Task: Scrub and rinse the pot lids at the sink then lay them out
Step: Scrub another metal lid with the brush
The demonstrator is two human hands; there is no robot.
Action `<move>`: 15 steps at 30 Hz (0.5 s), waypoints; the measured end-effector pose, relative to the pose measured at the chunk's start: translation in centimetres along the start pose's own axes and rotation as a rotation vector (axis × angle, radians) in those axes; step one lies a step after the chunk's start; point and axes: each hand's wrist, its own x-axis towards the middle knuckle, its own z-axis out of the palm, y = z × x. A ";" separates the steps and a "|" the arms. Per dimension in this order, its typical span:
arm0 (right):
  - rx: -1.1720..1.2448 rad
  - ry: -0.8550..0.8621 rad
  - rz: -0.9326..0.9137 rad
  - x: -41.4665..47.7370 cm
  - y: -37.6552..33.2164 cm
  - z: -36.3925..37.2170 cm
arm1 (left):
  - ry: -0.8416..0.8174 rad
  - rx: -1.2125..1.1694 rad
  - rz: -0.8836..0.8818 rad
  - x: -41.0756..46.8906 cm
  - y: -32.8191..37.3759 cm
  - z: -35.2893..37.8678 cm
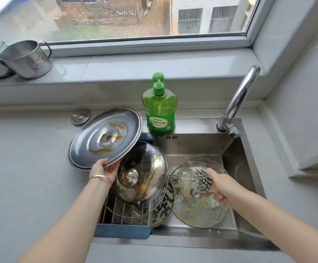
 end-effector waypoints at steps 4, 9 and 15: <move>0.002 0.021 -0.008 -0.3 -0.2 0.1 | -0.101 0.043 0.000 -3.7 -0.4 -0.5; 0.048 0.009 -0.049 -1.4 -0.6 -0.5 | -0.157 0.137 0.005 -9.0 -1.1 -2.4; -0.125 0.013 -0.376 -4.5 -0.3 -1.3 | -0.173 0.425 -0.036 -14.2 -2.6 -4.6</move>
